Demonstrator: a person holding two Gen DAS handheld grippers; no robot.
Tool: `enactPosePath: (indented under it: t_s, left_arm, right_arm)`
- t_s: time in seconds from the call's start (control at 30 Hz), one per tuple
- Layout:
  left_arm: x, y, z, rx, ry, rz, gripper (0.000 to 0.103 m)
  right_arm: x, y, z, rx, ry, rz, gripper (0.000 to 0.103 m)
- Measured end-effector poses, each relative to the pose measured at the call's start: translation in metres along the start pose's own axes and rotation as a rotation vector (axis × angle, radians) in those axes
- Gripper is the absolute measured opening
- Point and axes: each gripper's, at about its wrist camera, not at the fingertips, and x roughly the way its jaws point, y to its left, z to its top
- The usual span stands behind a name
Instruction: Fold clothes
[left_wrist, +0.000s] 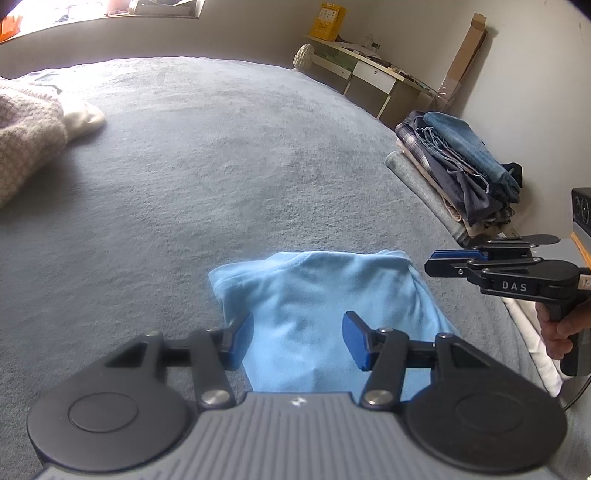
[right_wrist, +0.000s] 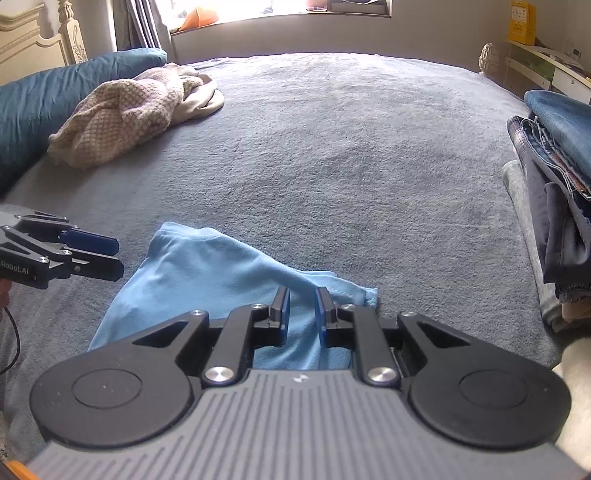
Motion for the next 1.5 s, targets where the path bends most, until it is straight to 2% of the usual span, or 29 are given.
enactPosePath:
  t_s: [0.9, 1.1, 1.33, 1.5]
  left_arm:
    - [-0.022, -0.017, -0.005, 0.024, -0.008, 0.032, 0.061]
    - [-0.03, -0.02, -0.007, 0.02, -0.05, 0.069, 0.069]
    - [-0.038, -0.024, -0.007, 0.013, -0.095, 0.1, 0.087]
    - [-0.042, -0.024, -0.007, -0.004, -0.106, 0.11, 0.093]
  right_arm:
    - [-0.016, 0.009, -0.008, 0.043, 0.007, 0.026, 0.019]
    - [-0.017, 0.01, -0.01, 0.049, 0.01, 0.03, 0.019]
    - [-0.017, 0.011, -0.013, 0.056, 0.015, 0.032, 0.02]
    - [-0.017, 0.012, -0.014, 0.059, 0.02, 0.034, 0.02]
